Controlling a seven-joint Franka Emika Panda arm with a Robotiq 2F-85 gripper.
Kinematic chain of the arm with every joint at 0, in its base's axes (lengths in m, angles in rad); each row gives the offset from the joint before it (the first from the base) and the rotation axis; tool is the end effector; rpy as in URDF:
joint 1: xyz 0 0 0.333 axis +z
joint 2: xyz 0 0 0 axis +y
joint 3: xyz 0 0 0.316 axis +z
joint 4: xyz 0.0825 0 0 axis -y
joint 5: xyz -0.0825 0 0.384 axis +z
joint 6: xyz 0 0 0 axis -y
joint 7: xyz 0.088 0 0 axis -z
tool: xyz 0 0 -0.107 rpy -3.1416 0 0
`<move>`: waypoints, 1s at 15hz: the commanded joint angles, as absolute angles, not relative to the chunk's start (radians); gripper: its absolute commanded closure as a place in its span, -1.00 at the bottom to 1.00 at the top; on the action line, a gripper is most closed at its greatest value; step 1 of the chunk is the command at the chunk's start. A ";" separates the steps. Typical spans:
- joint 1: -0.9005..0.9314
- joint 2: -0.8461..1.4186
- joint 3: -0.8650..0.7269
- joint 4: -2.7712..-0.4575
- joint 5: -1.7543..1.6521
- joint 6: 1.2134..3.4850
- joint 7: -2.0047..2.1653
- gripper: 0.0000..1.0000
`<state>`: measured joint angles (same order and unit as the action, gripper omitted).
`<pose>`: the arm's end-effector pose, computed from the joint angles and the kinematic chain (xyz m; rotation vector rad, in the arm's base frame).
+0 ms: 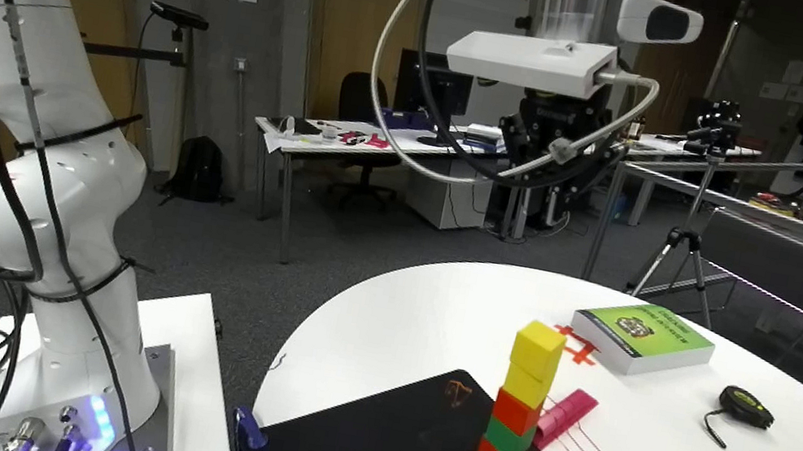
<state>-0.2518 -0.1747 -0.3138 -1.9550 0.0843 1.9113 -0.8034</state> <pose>0.4389 -0.2832 0.5607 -3.0834 -0.3338 -0.2792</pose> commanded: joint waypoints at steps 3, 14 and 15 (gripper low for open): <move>-0.245 -0.174 -0.323 -1.964 0.088 1.912 -0.815 -0.50; -0.245 -0.167 -0.320 -1.969 0.084 1.908 -0.804 -1.00; -0.245 -0.167 -0.320 -1.969 0.084 1.908 -0.804 -1.00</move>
